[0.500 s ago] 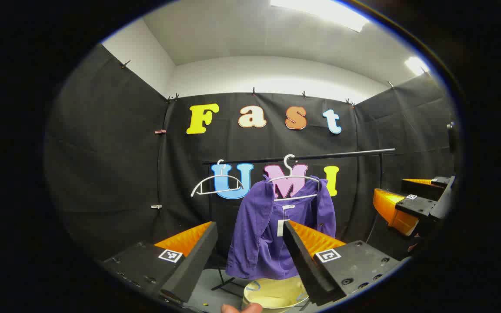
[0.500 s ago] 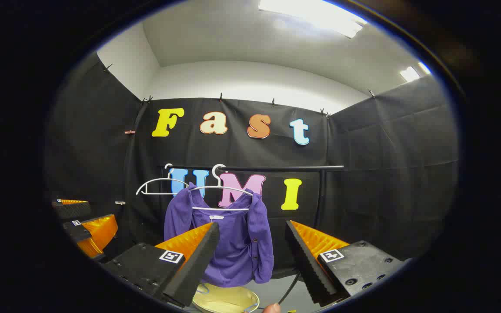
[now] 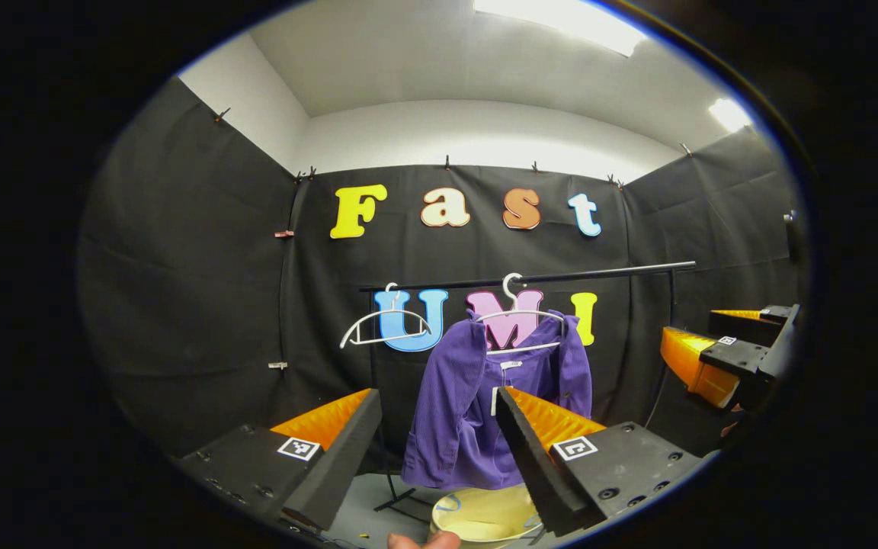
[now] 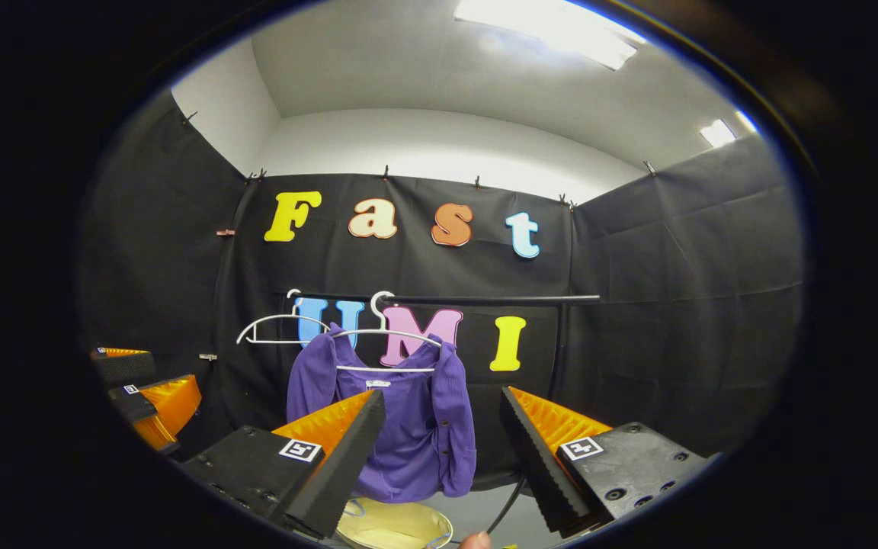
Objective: Grasp the clothes on the hanger with both hands and then place them into the laundry hamper below.
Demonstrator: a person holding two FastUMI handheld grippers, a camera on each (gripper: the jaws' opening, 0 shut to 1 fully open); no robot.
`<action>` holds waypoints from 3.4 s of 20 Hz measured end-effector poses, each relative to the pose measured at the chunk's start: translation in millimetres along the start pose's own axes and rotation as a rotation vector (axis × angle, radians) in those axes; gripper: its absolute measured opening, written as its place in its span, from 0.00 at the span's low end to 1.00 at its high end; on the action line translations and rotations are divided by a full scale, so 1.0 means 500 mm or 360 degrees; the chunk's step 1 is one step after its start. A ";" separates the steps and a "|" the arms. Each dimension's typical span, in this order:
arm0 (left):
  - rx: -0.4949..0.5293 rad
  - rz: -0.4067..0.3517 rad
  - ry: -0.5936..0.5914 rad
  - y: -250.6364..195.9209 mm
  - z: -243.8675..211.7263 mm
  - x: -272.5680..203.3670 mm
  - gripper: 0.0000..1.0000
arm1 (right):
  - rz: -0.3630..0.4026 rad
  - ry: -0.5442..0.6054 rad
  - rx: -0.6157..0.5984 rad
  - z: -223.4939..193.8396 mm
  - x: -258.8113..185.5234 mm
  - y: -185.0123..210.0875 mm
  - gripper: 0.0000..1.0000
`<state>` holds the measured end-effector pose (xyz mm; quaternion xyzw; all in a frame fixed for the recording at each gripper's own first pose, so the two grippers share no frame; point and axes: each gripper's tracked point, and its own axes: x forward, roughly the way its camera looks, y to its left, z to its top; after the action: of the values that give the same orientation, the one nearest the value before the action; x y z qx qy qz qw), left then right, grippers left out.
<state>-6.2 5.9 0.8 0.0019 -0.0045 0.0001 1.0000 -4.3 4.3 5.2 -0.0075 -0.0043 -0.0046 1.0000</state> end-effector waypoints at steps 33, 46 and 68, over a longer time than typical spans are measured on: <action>-0.0003 -0.0061 0.0095 -0.102 -0.076 0.320 0.95 | 0.0013 0.0066 -0.0006 -0.117 0.304 -0.021 0.98; 0.0180 0.0195 0.0104 -0.102 -0.196 0.652 0.94 | 0.0156 0.0109 -0.0007 -0.293 0.630 0.011 0.98; 0.0217 0.0168 0.0087 -0.064 -0.202 0.723 0.04 | 0.0449 0.0187 0.0513 -0.341 0.712 0.026 0.04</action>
<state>355.9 -25.6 -97.0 0.0698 0.0227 0.0532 0.9959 353.1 11.5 -162.3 0.1521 0.0543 0.1357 0.9775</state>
